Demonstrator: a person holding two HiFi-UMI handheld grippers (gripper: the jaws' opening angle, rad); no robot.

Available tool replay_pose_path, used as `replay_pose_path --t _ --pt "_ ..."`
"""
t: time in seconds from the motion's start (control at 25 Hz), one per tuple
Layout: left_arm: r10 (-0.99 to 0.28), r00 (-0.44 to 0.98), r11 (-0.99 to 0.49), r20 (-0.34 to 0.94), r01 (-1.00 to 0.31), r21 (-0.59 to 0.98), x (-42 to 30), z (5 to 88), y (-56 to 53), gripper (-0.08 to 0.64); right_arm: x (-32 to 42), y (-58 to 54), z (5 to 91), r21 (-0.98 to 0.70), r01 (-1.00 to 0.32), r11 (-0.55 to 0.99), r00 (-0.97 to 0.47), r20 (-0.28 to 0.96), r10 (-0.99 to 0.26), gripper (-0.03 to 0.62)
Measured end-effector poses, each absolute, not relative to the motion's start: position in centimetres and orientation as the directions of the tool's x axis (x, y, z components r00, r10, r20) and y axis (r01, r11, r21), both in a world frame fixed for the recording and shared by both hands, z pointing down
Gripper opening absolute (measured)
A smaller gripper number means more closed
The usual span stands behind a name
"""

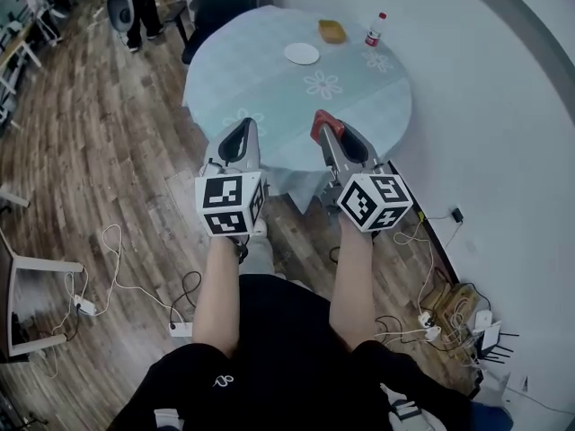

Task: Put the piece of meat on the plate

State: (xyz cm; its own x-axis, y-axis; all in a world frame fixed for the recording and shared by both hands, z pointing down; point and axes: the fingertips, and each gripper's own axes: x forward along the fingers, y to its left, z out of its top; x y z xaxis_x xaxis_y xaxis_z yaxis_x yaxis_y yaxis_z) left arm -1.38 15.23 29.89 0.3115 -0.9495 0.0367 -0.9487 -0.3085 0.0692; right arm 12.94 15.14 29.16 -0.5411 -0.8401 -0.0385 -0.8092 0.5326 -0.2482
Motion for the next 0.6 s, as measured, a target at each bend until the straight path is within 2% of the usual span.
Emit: replay_pose_path --t 0.32,0.6 --pt "-0.927 0.371 -0.364 0.059 -0.926 0.100 0.3 32.2 7.0 -0.006 15.1 7.8 31.1 -0.259 -0.846 0.465 -0.482 -0.001 -0.876 0.097" --pt "-0.884 0.449 -0.435 0.128 -0.892 0.123 2.7 35.4 -4.2 -0.006 18.1 -2.7 34.4 -0.328 -0.876 0.352 -0.392 0.061 -0.918 0.097"
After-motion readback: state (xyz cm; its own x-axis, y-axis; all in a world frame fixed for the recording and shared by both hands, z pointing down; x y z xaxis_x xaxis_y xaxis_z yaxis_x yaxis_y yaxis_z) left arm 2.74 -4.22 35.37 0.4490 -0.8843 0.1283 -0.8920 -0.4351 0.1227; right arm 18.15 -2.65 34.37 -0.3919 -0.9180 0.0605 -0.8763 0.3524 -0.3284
